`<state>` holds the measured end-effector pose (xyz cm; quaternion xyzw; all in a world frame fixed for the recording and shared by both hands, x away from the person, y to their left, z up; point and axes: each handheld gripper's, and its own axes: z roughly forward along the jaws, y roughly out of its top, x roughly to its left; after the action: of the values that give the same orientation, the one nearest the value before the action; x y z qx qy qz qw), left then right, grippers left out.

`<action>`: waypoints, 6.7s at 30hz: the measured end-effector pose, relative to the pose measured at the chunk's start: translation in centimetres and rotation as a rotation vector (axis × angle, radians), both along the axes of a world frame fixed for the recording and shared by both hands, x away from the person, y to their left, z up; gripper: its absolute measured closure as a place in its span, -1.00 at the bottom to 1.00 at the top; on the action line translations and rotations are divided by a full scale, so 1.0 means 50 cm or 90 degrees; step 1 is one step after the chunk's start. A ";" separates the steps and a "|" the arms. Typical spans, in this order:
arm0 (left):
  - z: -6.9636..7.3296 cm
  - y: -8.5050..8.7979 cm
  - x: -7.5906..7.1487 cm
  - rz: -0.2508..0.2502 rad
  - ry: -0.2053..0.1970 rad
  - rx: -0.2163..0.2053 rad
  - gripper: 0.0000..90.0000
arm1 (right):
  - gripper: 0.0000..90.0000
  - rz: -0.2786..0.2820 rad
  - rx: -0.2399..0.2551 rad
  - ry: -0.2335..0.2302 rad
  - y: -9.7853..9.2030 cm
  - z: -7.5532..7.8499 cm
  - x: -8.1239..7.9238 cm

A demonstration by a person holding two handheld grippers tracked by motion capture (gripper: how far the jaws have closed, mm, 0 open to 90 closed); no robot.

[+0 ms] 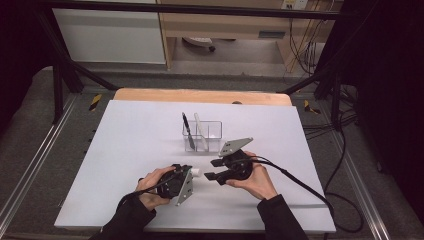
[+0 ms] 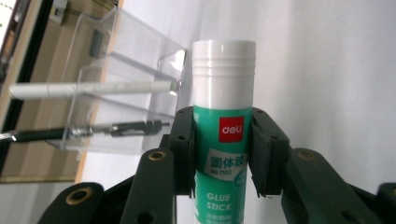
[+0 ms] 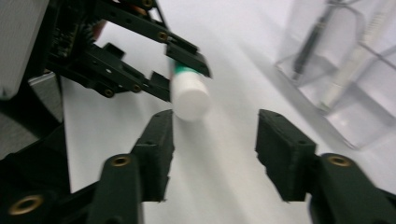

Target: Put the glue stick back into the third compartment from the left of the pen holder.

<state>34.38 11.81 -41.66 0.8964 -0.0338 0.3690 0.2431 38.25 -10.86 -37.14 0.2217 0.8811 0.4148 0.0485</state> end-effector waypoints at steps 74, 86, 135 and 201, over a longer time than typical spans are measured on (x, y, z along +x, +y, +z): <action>0.170 -0.118 0.201 0.246 0.244 -0.513 0.44 | -0.99 -0.243 0.027 -0.002 -0.288 -0.161 -0.032; 0.137 -0.159 0.253 0.269 0.246 -0.510 0.44 | -0.99 -0.242 0.033 -0.004 -0.294 -0.159 -0.032; 0.065 -0.140 0.269 0.280 0.270 -0.464 0.24 | -0.99 -0.229 0.033 0.008 -0.289 -0.163 -0.033; -0.064 0.293 0.035 0.364 0.312 -0.408 -0.87 | -0.99 -0.241 0.026 0.024 -0.285 -0.166 -0.037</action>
<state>36.12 26.46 -44.84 0.8105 0.3864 0.1914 0.3964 36.39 -25.10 -45.44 0.3923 0.8159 0.4116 0.1045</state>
